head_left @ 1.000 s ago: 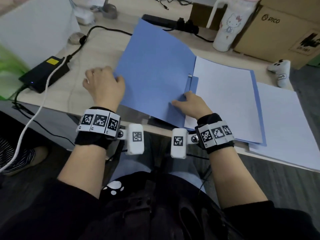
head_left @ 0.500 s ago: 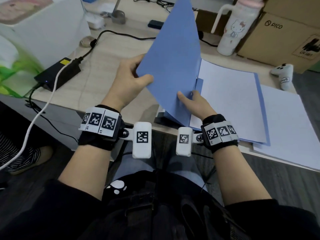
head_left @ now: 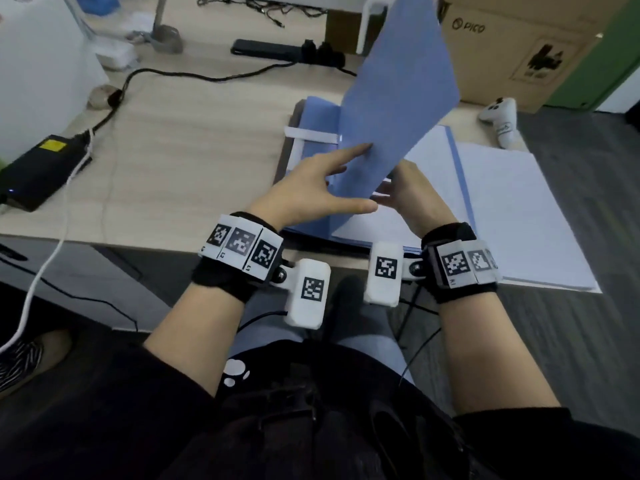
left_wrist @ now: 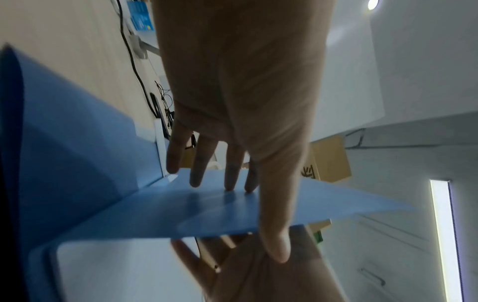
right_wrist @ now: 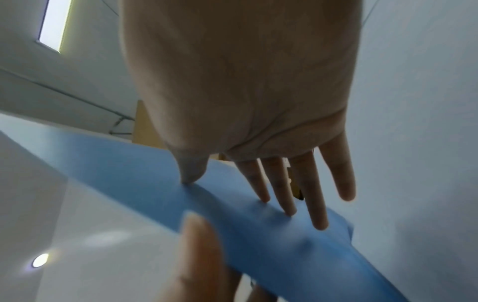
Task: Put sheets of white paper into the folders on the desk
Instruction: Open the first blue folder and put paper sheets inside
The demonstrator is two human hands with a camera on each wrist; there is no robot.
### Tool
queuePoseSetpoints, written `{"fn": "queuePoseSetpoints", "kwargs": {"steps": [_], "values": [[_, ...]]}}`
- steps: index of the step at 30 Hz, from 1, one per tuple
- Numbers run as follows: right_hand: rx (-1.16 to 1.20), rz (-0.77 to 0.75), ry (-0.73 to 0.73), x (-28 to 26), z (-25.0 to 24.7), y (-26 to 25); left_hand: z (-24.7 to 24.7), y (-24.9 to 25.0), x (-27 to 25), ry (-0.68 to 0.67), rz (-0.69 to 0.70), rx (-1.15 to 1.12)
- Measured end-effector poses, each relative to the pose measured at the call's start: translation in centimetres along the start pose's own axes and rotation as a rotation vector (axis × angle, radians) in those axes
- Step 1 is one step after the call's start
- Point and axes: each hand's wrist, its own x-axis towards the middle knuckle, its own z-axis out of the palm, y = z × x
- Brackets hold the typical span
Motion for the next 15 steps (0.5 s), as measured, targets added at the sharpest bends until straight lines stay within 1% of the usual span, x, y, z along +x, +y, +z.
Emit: {"fn": "queuePoseSetpoints", "kwargs": {"steps": [4,6,8,10,12,15], "values": [[0.214,-0.049,0.176,-1.2,-2.3,0.4,1.6,-0.2,1.6,-0.078,-0.016,0.122],[0.297,-0.045,0.279,-1.8,-3.6,0.8,2.4,-0.3,2.5,-0.076,-0.019,0.178],[0.39,-0.025,0.378,-2.2,-4.7,1.4,3.2,-0.7,3.5,-0.037,-0.047,0.212],[0.483,-0.003,0.461,-2.8,-5.9,2.0,4.3,-1.1,4.7,0.009,-0.085,0.193],[0.556,0.01,0.507,-3.4,-6.6,2.6,5.0,-1.4,5.3,0.06,-0.107,0.211],[0.597,0.034,0.58,-4.2,-7.8,3.8,5.7,-1.9,6.2,0.127,-0.113,0.329]]}}
